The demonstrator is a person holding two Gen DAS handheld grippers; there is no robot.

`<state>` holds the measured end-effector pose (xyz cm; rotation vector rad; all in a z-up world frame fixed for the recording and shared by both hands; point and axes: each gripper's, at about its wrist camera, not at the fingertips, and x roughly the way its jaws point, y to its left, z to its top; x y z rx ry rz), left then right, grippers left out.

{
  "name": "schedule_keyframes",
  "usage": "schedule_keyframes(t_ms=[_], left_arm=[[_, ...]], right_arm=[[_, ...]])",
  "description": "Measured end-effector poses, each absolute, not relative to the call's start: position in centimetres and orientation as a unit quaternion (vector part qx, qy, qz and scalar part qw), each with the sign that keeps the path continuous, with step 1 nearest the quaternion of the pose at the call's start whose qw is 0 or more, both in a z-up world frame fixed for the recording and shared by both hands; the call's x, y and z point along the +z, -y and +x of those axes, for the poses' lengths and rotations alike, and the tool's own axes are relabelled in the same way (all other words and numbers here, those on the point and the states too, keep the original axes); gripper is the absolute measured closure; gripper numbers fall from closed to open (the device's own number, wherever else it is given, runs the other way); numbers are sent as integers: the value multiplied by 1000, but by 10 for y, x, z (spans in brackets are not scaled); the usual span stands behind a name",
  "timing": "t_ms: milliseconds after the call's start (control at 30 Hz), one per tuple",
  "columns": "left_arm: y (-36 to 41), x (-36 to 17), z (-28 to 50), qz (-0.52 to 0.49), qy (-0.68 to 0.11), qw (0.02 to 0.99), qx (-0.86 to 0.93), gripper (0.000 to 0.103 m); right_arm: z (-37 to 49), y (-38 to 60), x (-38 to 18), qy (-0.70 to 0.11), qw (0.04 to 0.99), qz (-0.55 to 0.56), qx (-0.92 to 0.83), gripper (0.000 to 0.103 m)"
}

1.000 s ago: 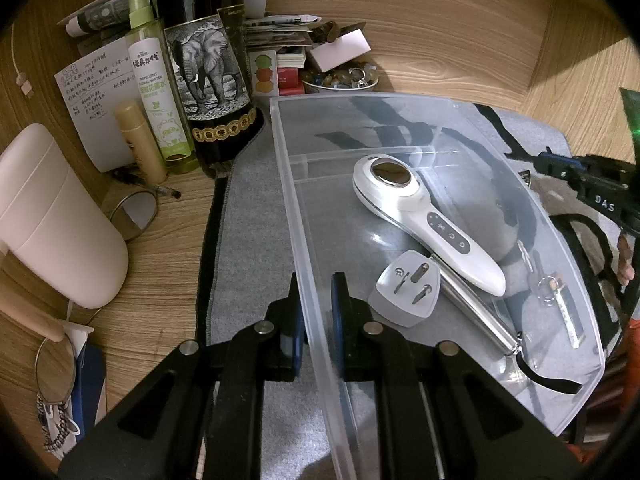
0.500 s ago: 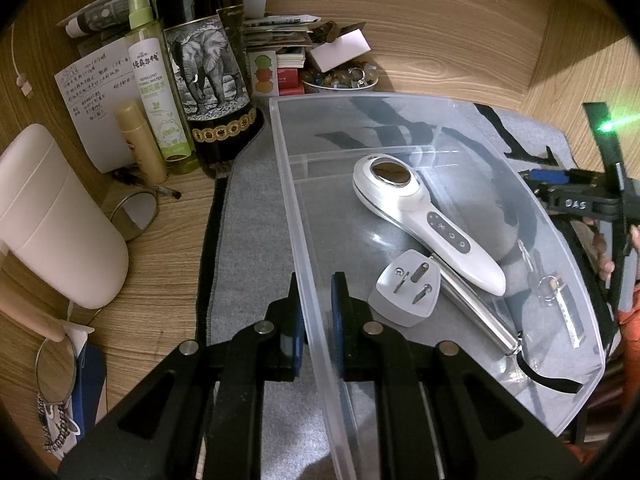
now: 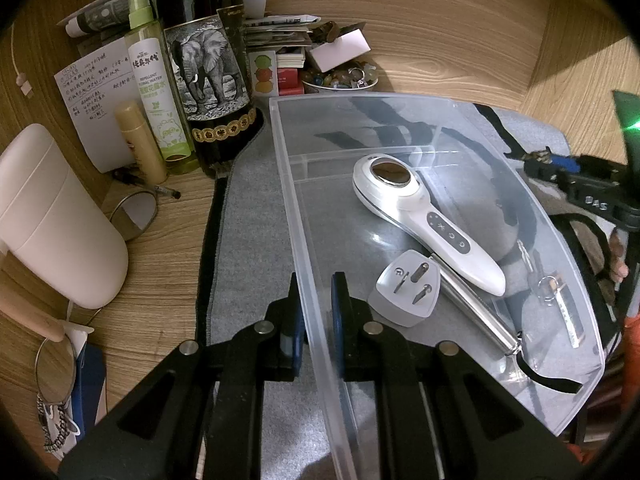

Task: Organize rigid objects
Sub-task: 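Grasp the black microphone with the right tool and lift it, then lower the black microphone into the clear box and open the right tool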

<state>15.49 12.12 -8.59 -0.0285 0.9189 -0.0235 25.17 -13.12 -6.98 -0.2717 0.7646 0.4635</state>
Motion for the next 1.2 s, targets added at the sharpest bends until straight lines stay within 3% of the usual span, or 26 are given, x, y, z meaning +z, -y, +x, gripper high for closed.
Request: schedule_keyframes(t_ms=[567,1200], left_arm=[[-121,-86,155,-13,-443,896,-11,92],[-121,-86,155,-13,-443,896,-11,92]], right_arm=[[189,71,-14,-284,891,-154,319,74],[192,-6,-65,-366,826,-217,369,73]])
